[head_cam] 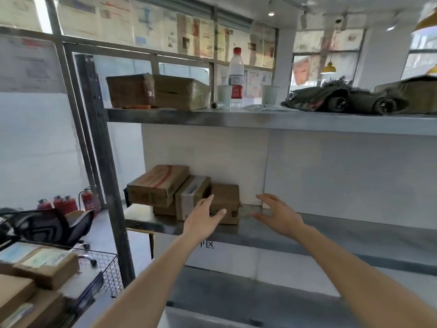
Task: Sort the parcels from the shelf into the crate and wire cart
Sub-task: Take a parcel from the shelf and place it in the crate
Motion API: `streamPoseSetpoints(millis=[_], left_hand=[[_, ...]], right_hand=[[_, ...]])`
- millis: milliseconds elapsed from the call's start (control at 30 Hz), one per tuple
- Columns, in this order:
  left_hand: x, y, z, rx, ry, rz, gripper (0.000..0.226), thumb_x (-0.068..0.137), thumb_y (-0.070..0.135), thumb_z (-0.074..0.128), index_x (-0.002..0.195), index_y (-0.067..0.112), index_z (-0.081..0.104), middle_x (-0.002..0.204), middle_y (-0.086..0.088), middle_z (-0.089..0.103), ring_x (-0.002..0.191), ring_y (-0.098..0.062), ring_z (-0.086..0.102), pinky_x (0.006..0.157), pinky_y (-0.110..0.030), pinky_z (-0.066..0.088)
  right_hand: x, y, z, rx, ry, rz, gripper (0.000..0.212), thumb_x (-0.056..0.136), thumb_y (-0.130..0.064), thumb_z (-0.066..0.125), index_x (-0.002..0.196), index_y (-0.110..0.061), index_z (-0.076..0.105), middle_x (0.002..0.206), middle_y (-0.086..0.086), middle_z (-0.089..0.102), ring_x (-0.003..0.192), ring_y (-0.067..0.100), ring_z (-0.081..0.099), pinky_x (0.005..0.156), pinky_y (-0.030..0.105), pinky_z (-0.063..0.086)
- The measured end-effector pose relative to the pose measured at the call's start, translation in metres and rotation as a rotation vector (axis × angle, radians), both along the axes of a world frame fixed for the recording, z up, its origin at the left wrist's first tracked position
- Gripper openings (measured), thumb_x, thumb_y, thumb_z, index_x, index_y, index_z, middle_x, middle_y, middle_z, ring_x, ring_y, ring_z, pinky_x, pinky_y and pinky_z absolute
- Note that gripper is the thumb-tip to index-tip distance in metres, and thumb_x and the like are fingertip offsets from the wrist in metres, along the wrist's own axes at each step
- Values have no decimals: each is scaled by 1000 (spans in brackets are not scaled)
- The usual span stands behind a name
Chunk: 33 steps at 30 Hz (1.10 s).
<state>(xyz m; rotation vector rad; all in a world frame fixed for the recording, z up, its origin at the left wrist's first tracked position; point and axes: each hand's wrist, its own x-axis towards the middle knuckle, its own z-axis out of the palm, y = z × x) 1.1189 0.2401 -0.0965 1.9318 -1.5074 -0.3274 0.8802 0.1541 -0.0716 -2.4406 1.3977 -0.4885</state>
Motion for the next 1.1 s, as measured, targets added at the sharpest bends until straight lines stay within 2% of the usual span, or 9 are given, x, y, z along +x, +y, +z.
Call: streamPoseSetpoints(millis=[133,333,533,633,733,833,933,1033,1100], left_hand=[[-4,-24,-11,48,36,61,79,96,66,49,161,34,18,166,0,27,148,-26,34,115,-47,37],[-5,-58,-17,57,306,53,85,94,64,55,162,32,14,161,3,35,148,-25,34,120,-47,32],[2,-87,-21,-13,307,149,74,100,55,52,161,23,25,162,-9,32,152,-26,24,120,-42,28],[2,-98,-23,-15,329,145,68,101,53,52,158,23,32,158,-11,33,144,-30,38,113,-37,34],[2,-106,-27,-18,345,131,63,100,50,56,153,20,40,154,-9,37,141,-30,40,113,-38,37],[5,-108,-29,-28,426,112,62,96,49,62,149,22,46,143,0,52,125,-19,52,108,-35,43],[4,-104,-30,-37,591,98,64,94,49,66,150,28,42,135,4,54,112,-12,50,94,-30,43],[-6,-97,-23,-63,767,118,42,98,54,57,138,43,48,134,5,52,111,-15,49,94,-39,42],[-15,-91,-20,-108,853,124,26,102,48,53,128,45,53,130,3,54,102,-12,51,92,-41,43]], right_hand=[[1,-30,-14,54,-18,51,75,92,-70,51,157,-40,28,166,-7,25,149,19,32,120,43,33],[20,-63,-30,116,-86,106,72,93,-72,47,156,-43,29,165,-5,27,148,19,33,118,42,35],[48,-88,-39,240,-241,108,71,97,-69,45,158,-37,30,163,-3,32,147,18,35,120,34,31],[63,-96,-41,314,-324,99,71,99,-63,47,160,-34,28,164,-1,30,149,20,32,121,32,27],[73,-106,-49,349,-340,81,69,99,-62,48,159,-36,27,164,-2,32,149,22,34,118,30,29],[78,-107,-55,418,-453,75,67,100,-54,54,159,-36,28,162,-3,35,148,21,36,115,28,31],[75,-106,-58,463,-565,58,64,101,-41,59,158,-33,31,160,0,40,143,21,42,119,35,35],[67,-101,-53,472,-617,53,66,99,-27,61,157,-33,31,153,2,47,135,22,51,115,39,42],[57,-95,-49,461,-641,61,65,99,-18,57,157,-35,31,146,-1,49,130,21,53,108,32,46]])
